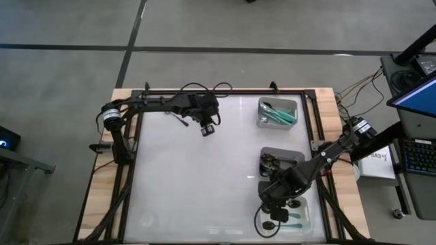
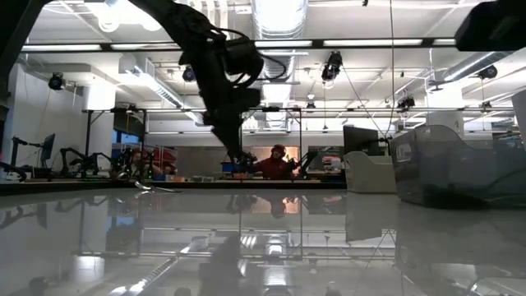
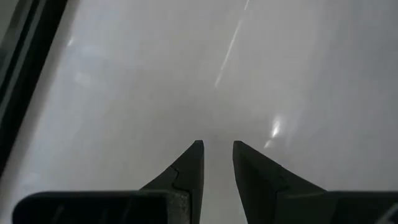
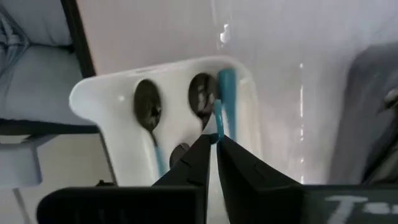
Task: Sort silverware by color (type)
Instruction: Put the blue spoon into the white bin, then put the black spoon into the black bin
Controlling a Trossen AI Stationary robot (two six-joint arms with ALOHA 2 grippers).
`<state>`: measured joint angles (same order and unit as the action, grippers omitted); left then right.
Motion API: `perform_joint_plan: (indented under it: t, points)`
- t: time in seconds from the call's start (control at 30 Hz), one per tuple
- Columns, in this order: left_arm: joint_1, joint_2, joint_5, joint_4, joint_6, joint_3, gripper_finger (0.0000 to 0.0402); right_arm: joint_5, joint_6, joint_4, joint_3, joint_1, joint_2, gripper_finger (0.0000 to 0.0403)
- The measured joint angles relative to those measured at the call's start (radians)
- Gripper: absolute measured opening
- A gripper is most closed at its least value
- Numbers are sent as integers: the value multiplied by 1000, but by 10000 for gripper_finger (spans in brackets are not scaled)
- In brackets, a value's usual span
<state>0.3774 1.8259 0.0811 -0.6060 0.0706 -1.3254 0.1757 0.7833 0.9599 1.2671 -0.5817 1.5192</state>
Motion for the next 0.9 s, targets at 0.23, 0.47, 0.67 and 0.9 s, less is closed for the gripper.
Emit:
perform_joint_plan:
  t: [0.23,0.47,0.67,0.9]
  points:
    - [38,-2,270,-266,22,38,69,-22,-62,34,3,48,-12,20]
    - [103,-12,298,-315,19,129,69,-18,27,85,14,70,-58,20]
    - [154,-16,297,-316,92,185,69,-47,2,83,16,85,-73,20]
    - [222,-30,301,-317,369,180,68,-137,-104,90,21,168,-73,20]
